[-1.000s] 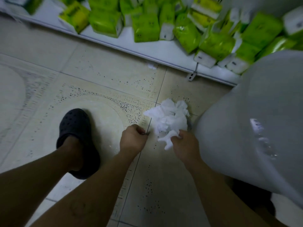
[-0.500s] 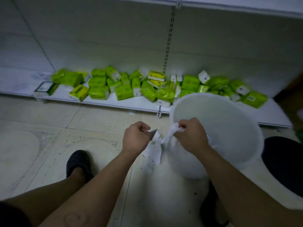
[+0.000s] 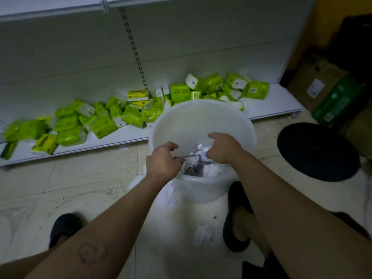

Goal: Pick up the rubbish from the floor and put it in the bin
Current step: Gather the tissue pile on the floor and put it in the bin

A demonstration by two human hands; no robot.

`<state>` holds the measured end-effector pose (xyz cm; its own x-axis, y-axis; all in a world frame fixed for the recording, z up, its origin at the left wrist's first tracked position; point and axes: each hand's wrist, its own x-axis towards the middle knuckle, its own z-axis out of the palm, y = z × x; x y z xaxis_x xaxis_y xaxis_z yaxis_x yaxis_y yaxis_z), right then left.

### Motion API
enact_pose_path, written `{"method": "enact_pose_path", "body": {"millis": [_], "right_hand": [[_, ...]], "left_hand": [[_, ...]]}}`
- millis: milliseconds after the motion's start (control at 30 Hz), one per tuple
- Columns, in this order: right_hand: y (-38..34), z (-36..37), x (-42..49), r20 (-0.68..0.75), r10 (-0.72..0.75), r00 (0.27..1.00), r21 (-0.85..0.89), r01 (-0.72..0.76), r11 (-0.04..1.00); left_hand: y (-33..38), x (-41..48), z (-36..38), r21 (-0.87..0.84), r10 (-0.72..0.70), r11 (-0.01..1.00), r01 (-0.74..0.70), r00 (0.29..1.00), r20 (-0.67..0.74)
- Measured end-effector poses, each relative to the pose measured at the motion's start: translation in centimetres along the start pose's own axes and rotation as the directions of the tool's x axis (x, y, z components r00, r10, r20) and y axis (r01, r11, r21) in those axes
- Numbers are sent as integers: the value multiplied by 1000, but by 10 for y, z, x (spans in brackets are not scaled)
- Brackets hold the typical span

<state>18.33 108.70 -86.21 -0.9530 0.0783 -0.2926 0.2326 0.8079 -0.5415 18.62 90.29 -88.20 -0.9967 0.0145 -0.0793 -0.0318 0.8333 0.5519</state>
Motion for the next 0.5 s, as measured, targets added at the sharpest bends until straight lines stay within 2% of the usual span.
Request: {"method": "enact_pose_path", "body": {"millis": [67,200,300,367,433,500], "right_hand": [[-4,2,-6,2,-14,1000,-50,14,999],[-14,-4,-28,-101,-47,994,-83,39,996],[-14,-2,-60,64,-94,993,-163,104,981],[-12,-11,-84,162,-86,983,-144,110,983],[-3,-39,-105,69,-88,994,-26,90,996],[17,-78,-125,-157,-45,987,103,62,993]], "left_hand": [[-3,-6,1,70,35,997,-33,999,-26],[-21,-25,-4,102,96,991,-87,991,-89],[-39,-48,2,62,119,992,-112,985,-128],[-53,-66,13,29,119,993,-116,979,-166],[-68,-80,28,13,105,995,-104,984,-144],[-82,-89,45,54,92,995,-90,995,-49]]}}
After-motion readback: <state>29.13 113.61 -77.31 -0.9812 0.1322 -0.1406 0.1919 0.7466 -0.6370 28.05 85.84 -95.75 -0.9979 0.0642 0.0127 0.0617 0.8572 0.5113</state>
